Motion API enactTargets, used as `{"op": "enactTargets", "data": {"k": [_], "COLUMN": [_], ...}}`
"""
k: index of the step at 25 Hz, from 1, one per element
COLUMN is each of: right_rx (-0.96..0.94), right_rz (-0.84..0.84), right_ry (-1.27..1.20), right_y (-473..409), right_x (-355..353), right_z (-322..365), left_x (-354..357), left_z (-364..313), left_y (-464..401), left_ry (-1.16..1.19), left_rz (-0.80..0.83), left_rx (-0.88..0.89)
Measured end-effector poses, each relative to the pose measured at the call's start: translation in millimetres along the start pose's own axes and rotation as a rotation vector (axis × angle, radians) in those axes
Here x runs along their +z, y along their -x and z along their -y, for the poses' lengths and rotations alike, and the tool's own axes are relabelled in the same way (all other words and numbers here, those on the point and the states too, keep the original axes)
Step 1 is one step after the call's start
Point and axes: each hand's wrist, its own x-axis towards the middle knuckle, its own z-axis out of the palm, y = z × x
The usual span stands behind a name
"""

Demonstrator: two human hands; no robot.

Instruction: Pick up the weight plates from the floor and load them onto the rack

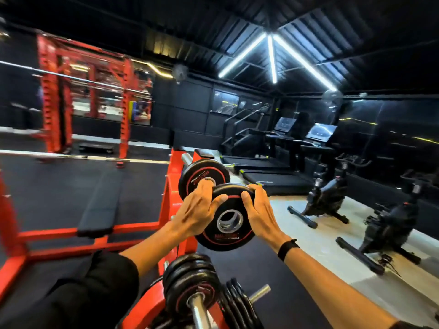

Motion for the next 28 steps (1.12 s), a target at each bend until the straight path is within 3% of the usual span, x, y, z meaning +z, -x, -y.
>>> {"op": "enactTargets", "data": {"k": [6, 15, 20, 24, 28], "right_rx": [-0.130, -0.101, -0.076, -0.137, -0.120], "right_rz": [0.079, -0.040, -0.029, -0.092, -0.003], "right_ry": [-0.106, -0.076, 0.043, 0.104, 0.134], "right_y": [-32.2, -78.6, -126.0, -136.1, -133.7], "right_x": [8.4, 64.1, 98.7, 112.6, 109.4], "right_z": [-20.9, -44.7, -52.5, -62.4, -61.8], "left_x": [13.7, 42.3, 59.8, 65.3, 62.2], "left_z": [-2.1, 53.9, 92.9, 116.9, 116.0], "left_y": [-7.4, -53.3, -79.6, -86.3, -81.5], "left_ry": [-0.196, -0.499, -0.398, -0.445, -0.461], "left_rz": [-0.168, -0.442, -0.460, -0.513, -0.448], "left_rx": [-0.103, -0.157, -0.298, -0.177, -0.226]}}
